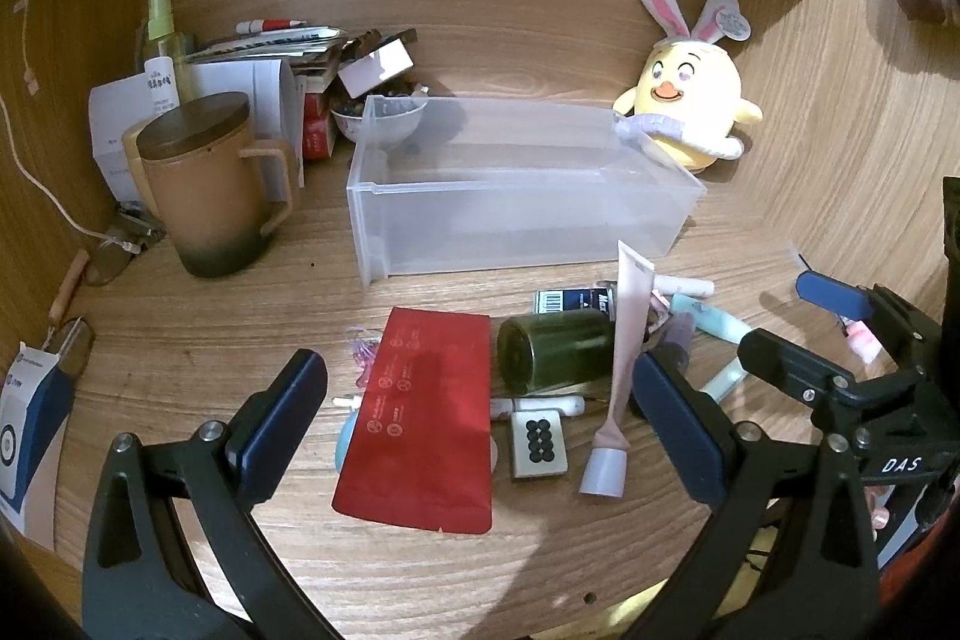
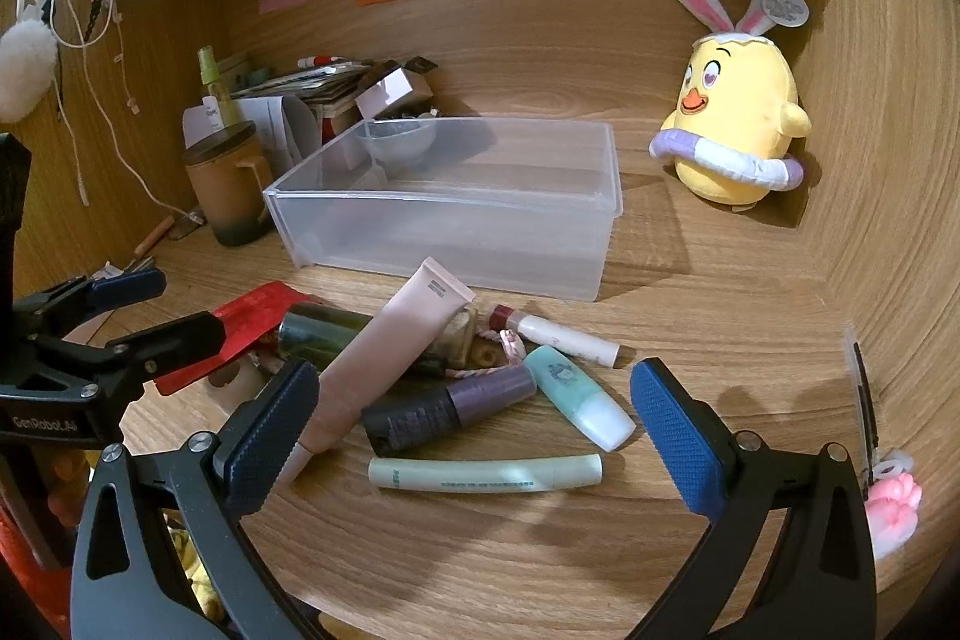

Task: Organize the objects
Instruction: 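Move left tool toward the red pouch while right tool approaches the mint-green bottle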

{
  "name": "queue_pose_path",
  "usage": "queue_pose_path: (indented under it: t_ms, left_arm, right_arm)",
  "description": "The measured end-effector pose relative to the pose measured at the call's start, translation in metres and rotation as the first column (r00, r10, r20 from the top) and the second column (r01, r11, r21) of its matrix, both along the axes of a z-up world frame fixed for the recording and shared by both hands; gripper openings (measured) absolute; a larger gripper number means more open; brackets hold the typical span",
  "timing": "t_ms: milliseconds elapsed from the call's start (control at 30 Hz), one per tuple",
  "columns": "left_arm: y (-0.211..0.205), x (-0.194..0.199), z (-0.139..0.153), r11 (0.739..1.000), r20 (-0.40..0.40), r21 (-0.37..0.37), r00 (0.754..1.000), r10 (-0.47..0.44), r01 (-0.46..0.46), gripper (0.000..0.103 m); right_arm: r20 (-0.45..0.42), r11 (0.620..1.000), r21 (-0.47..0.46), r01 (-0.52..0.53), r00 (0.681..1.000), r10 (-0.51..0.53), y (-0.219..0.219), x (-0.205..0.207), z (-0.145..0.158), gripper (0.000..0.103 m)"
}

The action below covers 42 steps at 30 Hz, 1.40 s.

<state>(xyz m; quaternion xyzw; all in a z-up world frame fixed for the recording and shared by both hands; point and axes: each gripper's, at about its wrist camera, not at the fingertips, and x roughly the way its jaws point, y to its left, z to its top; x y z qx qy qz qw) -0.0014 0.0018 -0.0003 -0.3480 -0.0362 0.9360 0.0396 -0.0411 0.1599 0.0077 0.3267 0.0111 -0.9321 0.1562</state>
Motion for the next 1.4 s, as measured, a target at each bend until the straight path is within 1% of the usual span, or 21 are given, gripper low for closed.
queue_pose_path:
  t_ms: [567,733,900,1000,1100,1200,1300,1400]
  left_arm:
    - [0.003,0.001,-0.004,1.000,0.017,-0.022,1.000,0.001,-0.001,0.103]
    - [-0.006,0.000,-0.007,1.000,0.024,-0.027,1.000,0.016,-0.015,0.103]
    - [-0.027,-0.004,-0.017,0.999,0.073,-0.013,0.996,0.052,-0.051,0.103]
    - [-0.036,-0.005,-0.026,0.998,0.112,0.013,0.992,0.063,-0.065,0.103]
    - [-0.038,-0.004,-0.035,0.998,0.145,0.035,0.988,0.051,-0.057,0.103]
    - [-0.032,-0.006,-0.038,0.999,0.153,0.012,0.987,0.038,-0.040,0.103]
    - [-0.026,-0.017,-0.037,1.000,0.168,0.004,0.986,-0.001,0.001,0.103]
    - [-0.024,-0.035,-0.035,0.999,0.205,0.002,0.978,-0.045,0.046,0.103]
  right_arm:
    - [0.033,1.000,-0.025,0.000,0.999,0.001,0.009,-0.001,-0.007,0.103]
    - [0.045,1.000,-0.021,0.003,0.999,-0.002,0.012,-0.001,-0.011,0.103]
    - [0.070,1.000,-0.006,0.008,0.998,-0.008,0.015,-0.001,-0.019,0.103]
    - [0.095,1.000,-0.007,0.012,0.995,-0.011,0.018,-0.001,-0.026,0.103]
    - [0.124,1.000,-0.010,0.019,0.992,-0.017,0.021,-0.003,-0.036,0.103]
    - [0.159,0.999,-0.021,0.027,0.987,-0.023,0.023,-0.006,-0.045,0.103]
    - [0.179,0.999,-0.026,0.035,0.983,-0.030,0.023,-0.010,-0.051,0.103]
    - [0.179,0.999,-0.017,0.041,0.983,-0.037,0.024,-0.011,-0.053,0.103]
